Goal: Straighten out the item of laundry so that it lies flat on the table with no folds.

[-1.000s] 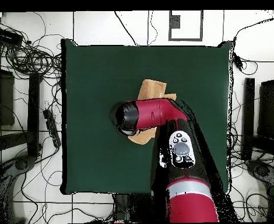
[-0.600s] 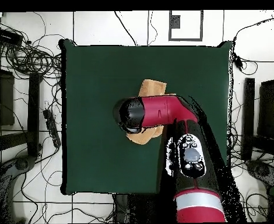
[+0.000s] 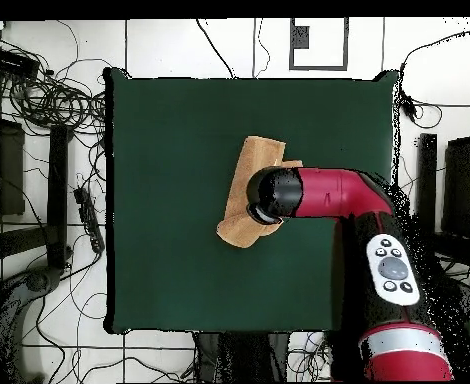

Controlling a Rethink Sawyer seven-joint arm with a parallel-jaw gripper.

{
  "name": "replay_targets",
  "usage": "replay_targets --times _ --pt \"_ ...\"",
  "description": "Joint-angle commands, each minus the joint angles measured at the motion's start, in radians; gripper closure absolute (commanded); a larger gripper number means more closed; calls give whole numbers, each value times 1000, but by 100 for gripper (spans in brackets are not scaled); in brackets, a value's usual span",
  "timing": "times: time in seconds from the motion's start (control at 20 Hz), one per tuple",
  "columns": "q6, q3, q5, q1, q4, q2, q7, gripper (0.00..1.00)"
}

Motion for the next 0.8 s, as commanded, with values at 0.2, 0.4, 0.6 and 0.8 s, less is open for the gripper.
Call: replay_targets --times 0.2,0.4,0.6,0.8 --pt "-174 186 -74 -16 102 94 -170 0" --pt "-225 173 -84 7 104 112 -106 0" --pt "-234 168 -77 20 104 116 -74 0" --pt "-237 172 -82 26 89 137 -79 0"
